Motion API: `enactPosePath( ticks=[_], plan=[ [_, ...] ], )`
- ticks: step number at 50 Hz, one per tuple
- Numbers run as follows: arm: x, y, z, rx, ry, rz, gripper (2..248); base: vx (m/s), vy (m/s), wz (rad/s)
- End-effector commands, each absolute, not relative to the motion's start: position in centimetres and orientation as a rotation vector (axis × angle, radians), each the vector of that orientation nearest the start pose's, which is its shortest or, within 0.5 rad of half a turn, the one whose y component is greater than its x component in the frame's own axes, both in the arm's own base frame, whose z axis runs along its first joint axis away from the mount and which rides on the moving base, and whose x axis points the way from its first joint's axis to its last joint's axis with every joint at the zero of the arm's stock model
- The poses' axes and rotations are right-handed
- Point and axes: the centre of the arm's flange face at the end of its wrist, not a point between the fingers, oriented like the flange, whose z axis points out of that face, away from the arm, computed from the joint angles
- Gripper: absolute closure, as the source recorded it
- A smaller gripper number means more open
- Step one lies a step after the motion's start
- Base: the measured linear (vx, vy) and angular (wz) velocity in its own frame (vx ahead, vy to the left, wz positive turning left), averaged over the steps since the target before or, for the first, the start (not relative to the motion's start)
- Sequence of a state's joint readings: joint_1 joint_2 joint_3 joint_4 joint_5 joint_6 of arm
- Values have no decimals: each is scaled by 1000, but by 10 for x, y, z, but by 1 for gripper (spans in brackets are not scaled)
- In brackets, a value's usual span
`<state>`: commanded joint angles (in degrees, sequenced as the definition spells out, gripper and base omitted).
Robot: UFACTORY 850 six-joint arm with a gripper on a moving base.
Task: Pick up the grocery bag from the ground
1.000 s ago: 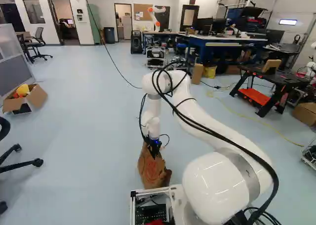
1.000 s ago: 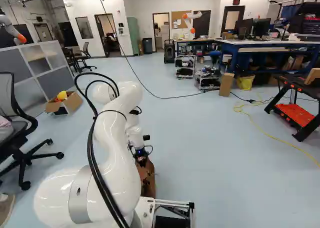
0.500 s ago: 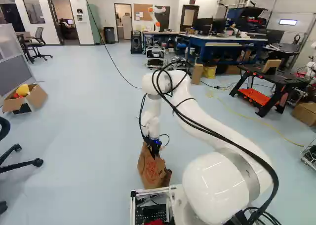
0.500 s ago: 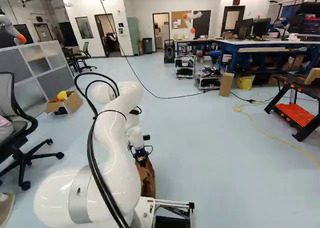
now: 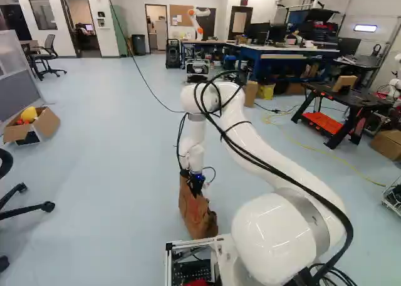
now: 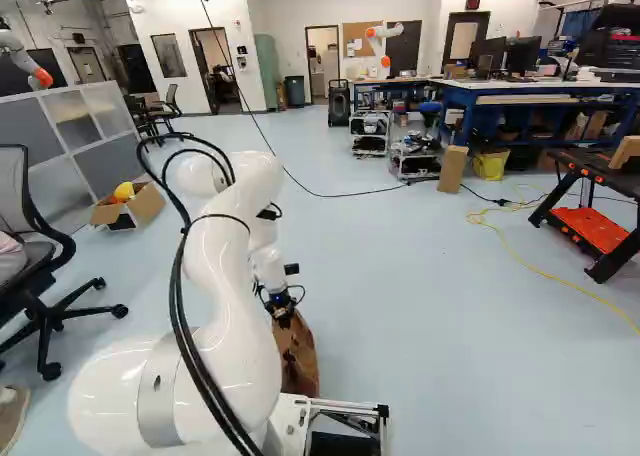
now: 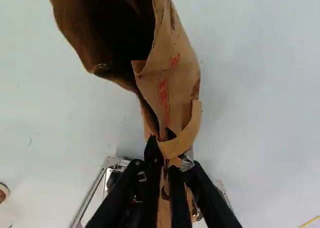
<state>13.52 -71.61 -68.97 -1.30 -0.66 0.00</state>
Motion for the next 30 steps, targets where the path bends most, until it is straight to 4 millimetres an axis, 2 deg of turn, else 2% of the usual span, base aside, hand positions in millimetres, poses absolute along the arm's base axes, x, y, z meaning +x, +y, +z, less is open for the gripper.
enactPosePath(
  ticks=[30],
  plan=[
    [458,130,50,-3101,-466,-51,228,0,0,0]
  ],
)
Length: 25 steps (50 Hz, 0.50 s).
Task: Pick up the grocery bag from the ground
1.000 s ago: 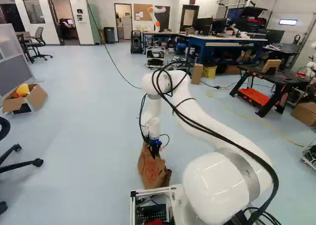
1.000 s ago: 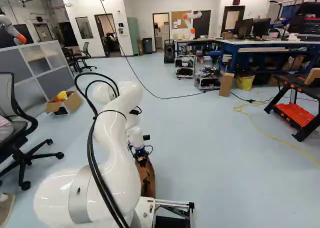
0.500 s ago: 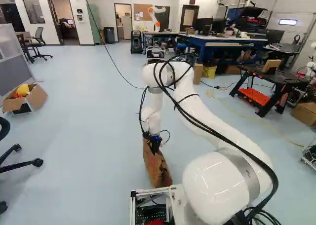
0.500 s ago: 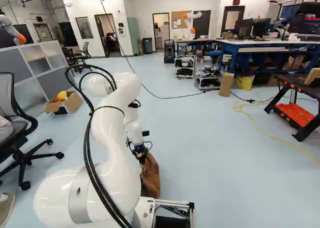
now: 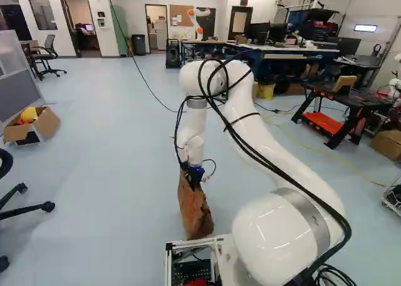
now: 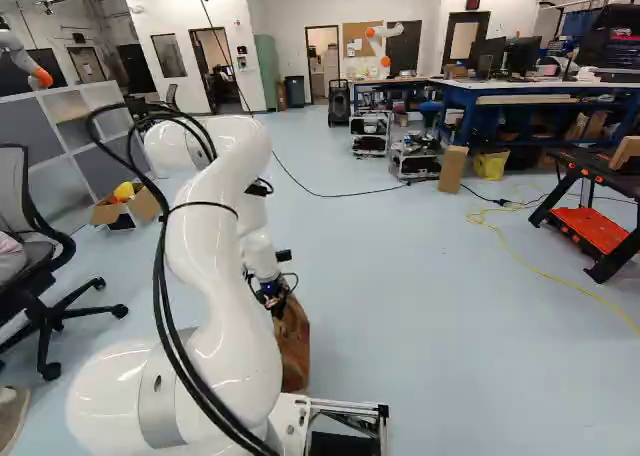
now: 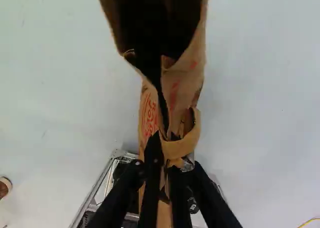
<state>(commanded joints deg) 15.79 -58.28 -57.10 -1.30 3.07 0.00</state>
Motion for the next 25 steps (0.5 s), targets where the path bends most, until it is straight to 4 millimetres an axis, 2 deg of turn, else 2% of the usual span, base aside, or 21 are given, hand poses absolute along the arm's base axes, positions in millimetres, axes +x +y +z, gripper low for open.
enactPosePath(
  ticks=[25],
  plan=[
    [438,133,121,-3077,-492,-194,228,0,0,0]
  ],
)
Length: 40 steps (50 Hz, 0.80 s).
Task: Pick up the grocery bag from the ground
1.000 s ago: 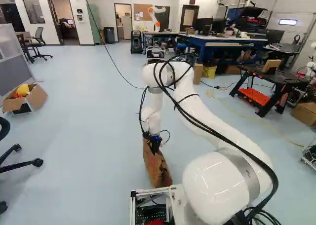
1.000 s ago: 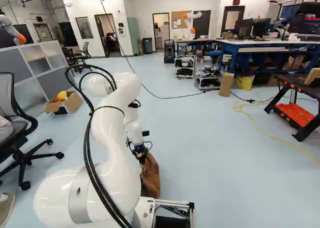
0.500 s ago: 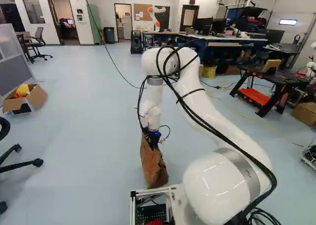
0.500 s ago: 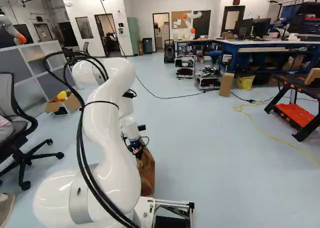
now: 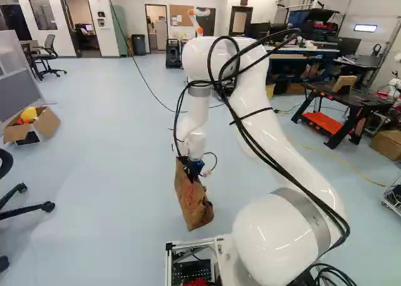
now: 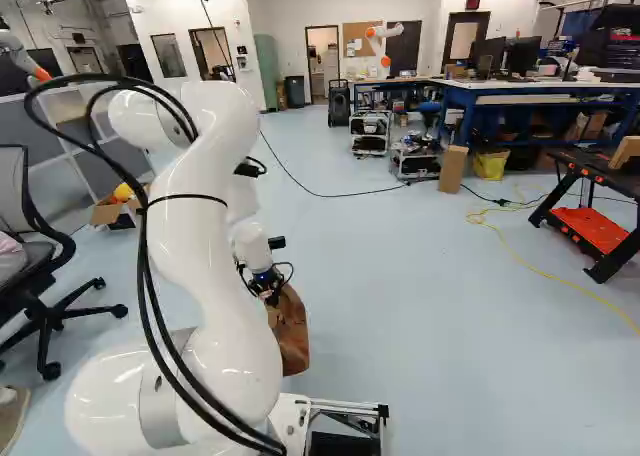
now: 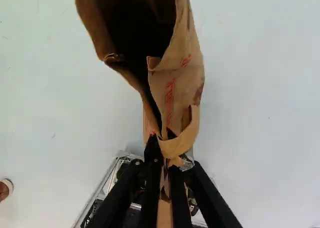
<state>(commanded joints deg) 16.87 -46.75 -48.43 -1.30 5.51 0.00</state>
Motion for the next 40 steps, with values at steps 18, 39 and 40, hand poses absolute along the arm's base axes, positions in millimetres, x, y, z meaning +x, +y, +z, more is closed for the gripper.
enactPosePath(
  ticks=[18,39,40],
  plan=[
    [418,137,170,-3057,-525,-271,228,0,0,0],
    [399,141,226,-3023,-552,-397,228,0,0,0],
    [398,141,229,-3021,-553,-403,228,0,0,0]
  ],
)
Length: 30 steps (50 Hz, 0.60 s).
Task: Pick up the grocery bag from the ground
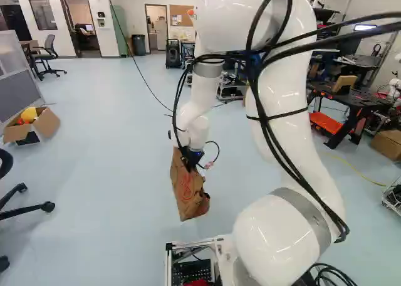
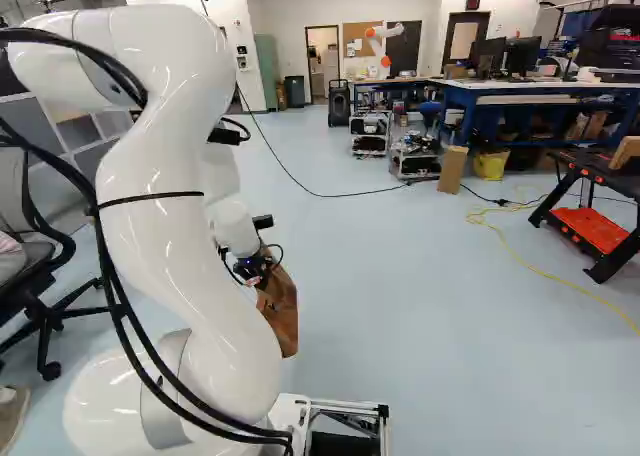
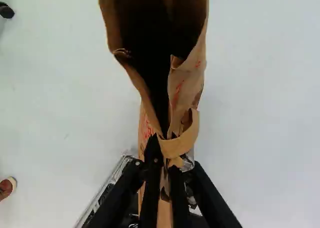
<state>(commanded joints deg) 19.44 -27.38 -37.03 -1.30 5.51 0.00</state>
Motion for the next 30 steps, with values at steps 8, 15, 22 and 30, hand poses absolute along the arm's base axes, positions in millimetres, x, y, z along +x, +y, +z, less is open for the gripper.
enactPosePath(
  ticks=[8,15,22,30],
  plan=[
    [391,140,249,-3007,-556,-456,228,0,0,0],
    [384,138,267,-2994,-554,-505,228,0,0,0],
    [379,136,281,-2982,-552,-548,228,0,0,0],
    [377,135,285,-2979,-552,-560,228,0,0,0]
  ],
)
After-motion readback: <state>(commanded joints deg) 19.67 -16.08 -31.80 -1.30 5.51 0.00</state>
